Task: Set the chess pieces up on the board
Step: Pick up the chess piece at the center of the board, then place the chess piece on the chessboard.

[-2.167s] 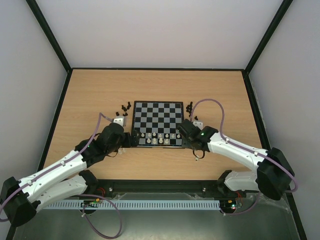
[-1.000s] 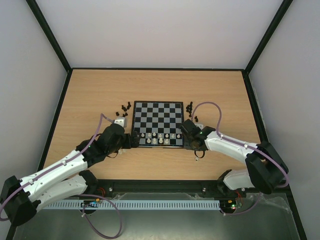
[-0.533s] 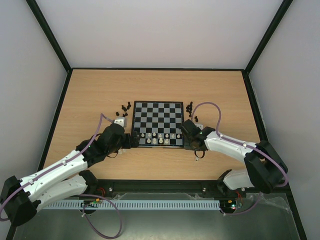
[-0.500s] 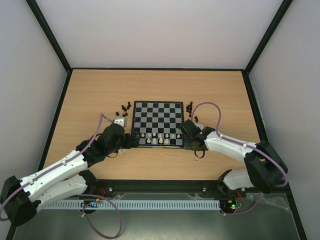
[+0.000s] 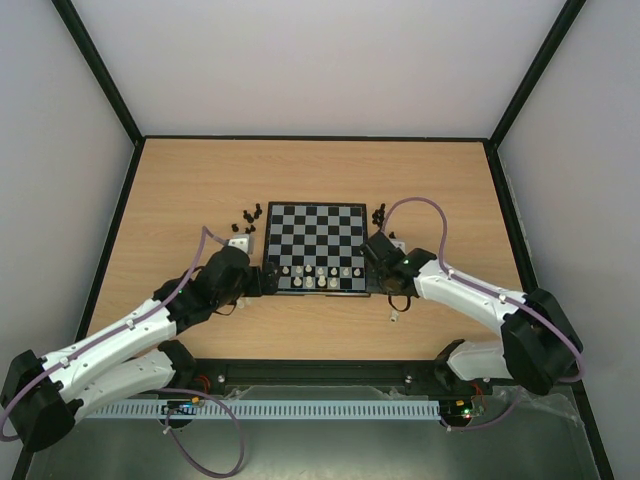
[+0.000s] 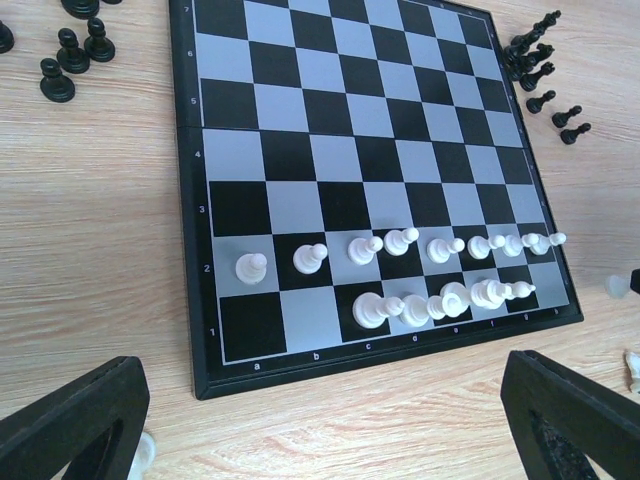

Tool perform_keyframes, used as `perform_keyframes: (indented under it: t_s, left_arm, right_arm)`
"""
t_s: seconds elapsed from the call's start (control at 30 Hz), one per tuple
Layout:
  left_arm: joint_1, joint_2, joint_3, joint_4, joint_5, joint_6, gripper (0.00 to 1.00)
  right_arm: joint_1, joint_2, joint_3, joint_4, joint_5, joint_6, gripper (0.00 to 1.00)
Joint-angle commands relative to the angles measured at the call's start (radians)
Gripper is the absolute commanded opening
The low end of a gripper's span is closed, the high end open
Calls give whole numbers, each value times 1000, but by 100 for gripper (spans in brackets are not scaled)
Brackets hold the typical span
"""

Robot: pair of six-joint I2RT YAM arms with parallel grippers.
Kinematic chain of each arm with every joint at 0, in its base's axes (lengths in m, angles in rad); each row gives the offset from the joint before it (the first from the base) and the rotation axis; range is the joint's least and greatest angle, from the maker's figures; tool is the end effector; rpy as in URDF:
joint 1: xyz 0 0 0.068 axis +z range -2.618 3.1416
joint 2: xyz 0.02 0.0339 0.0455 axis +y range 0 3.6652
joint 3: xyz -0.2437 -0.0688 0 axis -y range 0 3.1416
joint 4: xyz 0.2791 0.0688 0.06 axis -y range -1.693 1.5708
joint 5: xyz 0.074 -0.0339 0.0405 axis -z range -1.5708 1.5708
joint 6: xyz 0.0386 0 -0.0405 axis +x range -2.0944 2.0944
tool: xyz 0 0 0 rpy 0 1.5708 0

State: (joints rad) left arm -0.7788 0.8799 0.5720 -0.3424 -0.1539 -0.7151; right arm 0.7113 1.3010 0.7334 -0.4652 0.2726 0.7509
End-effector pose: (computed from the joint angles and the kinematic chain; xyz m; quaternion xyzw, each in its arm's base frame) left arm 0.1736 -0.1631 0.2060 -0.0057 0.8939 -0.2503 0.3717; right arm 0.2186 0.1747 0.1535 0.0550 0.9542 0.0783 0.2835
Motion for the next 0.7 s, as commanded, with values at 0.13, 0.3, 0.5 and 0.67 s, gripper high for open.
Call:
perform_keyframes:
  t_s: [0.13, 0.3, 0.5, 0.67]
  left_arm:
    - [16, 4, 17, -1, -9, -7, 100]
    - [18, -4, 17, -7, -13, -13, 100]
    - [19, -10, 17, -13, -16, -17, 100]
    - [19, -10, 19, -18, -19, -14, 100]
  right_arm:
    - [65, 53, 91, -75, -18, -27, 8]
    - [84, 104, 121, -53, -24, -37, 8]
    - [84, 152, 144, -35, -31, -52, 8]
    - [84, 183, 155, -19, -38, -60, 8]
